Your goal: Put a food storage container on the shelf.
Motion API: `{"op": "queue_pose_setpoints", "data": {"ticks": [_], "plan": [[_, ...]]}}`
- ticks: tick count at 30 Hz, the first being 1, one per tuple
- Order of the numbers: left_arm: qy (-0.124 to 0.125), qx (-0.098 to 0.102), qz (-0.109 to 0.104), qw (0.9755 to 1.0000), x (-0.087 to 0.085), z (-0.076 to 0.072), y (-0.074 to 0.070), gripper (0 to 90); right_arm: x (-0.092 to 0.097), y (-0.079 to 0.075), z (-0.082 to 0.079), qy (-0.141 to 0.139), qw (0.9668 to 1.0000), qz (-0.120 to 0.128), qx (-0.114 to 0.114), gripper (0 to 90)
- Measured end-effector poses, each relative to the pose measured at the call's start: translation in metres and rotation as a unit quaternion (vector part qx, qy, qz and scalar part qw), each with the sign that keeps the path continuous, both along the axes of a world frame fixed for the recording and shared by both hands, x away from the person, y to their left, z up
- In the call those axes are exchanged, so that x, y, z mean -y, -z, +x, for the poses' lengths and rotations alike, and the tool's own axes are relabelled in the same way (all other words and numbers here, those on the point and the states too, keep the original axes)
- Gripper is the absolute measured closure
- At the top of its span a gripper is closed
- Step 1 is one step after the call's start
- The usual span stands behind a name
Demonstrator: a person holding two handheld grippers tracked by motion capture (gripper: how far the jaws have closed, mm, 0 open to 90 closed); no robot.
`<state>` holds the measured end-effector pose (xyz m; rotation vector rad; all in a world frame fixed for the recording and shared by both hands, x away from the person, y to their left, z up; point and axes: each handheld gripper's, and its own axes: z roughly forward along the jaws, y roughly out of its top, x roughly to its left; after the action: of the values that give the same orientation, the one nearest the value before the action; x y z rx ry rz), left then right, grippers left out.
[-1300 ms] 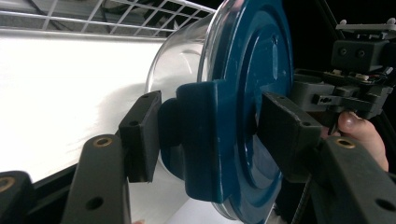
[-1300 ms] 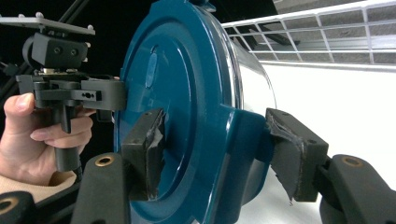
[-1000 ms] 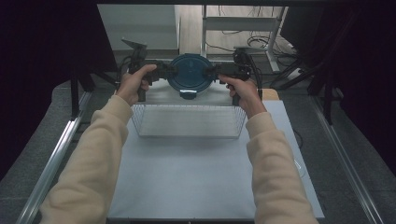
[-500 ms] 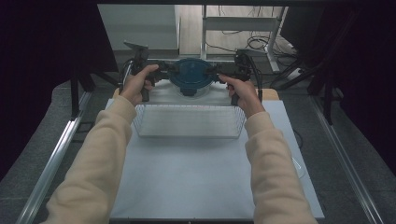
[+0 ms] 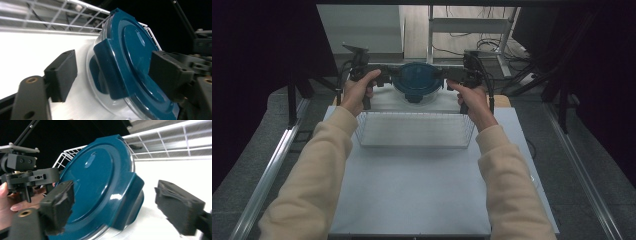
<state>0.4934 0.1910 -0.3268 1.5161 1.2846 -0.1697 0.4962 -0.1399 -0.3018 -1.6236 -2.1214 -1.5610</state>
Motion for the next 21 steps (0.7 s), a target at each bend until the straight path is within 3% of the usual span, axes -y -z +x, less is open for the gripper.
{"op": "queue_pose_setpoints", "data": {"ticks": [3,7,11,17,21], "plan": [[-0.005,0.039,0.032,0.9987,-0.002,-0.016,-0.010,19.3,-0.001,-0.007,-0.013,0.007,0.9992,-0.027,0.029,10.2],[-0.001,0.072,0.035,0.9968,-0.004,-0.040,-0.017,19.6,0.002,-0.017,-0.034,-0.017,0.9969,-0.038,0.066,11.9],[0.013,0.112,0.065,0.9915,-0.006,-0.074,-0.019,19.7,0.007,-0.023,-0.058,-0.038,0.9922,-0.060,0.102,13.8],[0.038,0.135,0.110,0.9841,-0.006,-0.119,-0.008,19.8,0.018,-0.017,-0.102,-0.061,0.9858,-0.077,0.136,16.0],[0.050,0.143,0.110,0.9823,-0.008,-0.152,0.005,19.9,0.027,-0.007,-0.133,-0.071,0.9796,-0.096,0.161,17.0]]}}
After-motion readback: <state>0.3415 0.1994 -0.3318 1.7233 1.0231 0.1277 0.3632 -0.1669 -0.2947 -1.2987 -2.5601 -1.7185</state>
